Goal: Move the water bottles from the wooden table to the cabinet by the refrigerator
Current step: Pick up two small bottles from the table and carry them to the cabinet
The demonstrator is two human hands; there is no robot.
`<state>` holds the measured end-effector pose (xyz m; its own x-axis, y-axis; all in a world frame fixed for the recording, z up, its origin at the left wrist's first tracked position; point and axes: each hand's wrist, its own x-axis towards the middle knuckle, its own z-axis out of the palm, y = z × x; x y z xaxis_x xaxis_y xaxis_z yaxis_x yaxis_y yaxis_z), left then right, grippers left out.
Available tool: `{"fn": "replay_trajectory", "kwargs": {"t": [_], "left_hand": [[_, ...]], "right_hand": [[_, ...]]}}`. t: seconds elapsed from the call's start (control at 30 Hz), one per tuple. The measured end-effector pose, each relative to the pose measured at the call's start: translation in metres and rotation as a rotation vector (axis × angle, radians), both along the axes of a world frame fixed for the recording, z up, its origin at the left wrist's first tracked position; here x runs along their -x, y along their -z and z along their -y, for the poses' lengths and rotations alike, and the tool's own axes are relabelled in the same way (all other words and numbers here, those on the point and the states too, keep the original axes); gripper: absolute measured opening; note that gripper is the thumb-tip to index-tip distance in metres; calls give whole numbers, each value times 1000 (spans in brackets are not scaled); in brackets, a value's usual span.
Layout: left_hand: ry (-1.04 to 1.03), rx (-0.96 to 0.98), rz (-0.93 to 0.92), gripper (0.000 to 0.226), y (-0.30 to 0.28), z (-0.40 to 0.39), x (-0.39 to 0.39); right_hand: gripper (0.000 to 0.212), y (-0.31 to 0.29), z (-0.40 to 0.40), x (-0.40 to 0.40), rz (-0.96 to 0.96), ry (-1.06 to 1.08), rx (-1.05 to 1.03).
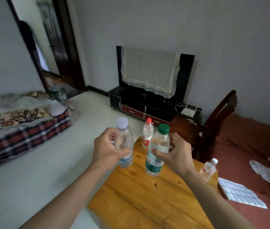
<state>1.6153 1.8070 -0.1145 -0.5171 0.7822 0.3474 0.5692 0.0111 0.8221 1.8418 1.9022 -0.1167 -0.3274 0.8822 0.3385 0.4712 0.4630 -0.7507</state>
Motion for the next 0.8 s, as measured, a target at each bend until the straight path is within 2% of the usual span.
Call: {"fn": "replay_trajectory", "kwargs": {"t": [0.1, 0.4, 0.67, 0.8], "left_hand": [[-103, 21, 0, 52, -5, 22, 11], [-411, 6, 50, 53, -4, 118, 82], [-634, -96, -4, 49, -17, 238, 159], [-757, -95, -52, 48, -15, 304, 184]], "right_hand": [[46, 3, 9, 22, -53, -133, 26], [59, -9, 46, 134, -31, -438, 32], [57, -35, 122, 257, -5, -661, -19], [59, -33, 167, 305, -35, -781, 36]]}}
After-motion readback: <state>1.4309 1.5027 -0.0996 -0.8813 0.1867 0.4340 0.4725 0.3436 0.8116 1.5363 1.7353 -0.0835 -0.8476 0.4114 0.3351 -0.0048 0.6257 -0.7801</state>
